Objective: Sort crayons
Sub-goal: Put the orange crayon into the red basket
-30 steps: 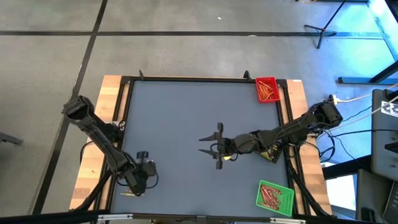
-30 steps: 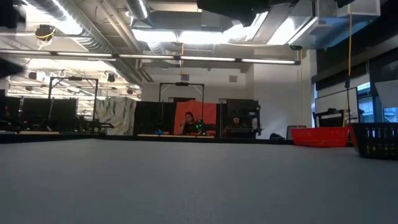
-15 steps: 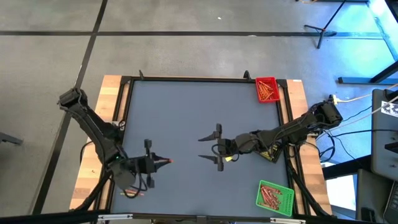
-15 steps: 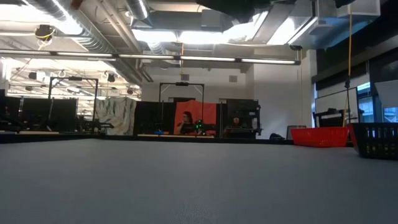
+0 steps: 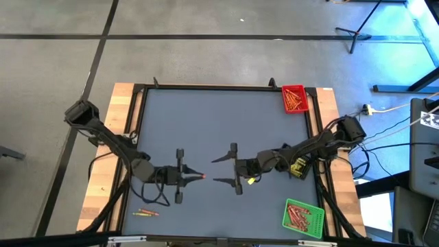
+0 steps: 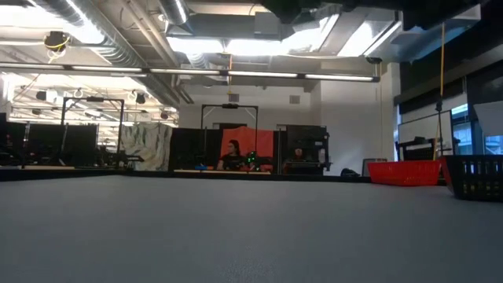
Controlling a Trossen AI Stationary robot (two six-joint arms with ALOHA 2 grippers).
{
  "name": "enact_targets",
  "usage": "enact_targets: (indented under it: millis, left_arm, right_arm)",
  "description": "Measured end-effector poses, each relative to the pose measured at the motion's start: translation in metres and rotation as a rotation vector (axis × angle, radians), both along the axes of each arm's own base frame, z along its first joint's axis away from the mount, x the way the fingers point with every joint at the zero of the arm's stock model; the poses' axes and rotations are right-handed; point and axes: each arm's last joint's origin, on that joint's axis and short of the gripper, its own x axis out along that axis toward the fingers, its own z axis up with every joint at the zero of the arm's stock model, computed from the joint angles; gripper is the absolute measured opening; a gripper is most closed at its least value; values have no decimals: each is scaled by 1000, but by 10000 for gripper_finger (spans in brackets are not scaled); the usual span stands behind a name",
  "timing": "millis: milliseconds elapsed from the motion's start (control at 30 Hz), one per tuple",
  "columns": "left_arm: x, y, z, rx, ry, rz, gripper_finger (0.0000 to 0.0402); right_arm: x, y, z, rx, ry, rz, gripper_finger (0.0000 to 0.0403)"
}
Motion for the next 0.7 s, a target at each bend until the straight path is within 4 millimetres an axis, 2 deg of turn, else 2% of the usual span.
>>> enact_targets:
  millis: [100,267,367,500,700]
  left_arm:
    - [7,4,-2,7,-22,-11,11]
    - [17,7,-8,20,-61,20,11]
    - [19,7,-11,32,-50,21,11]
    - [17,4,-10,35,-56,8,11]
    - [14,-2,-10,39,-60,-9,11]
  right_arm:
    - [5,2,-1,4,-18,2,292]
    - [25,9,-2,-8,17,28,292]
    - [36,13,-1,-13,35,30,277]
    - [40,15,1,-27,77,48,207]
    - [39,18,1,-68,75,57,55]
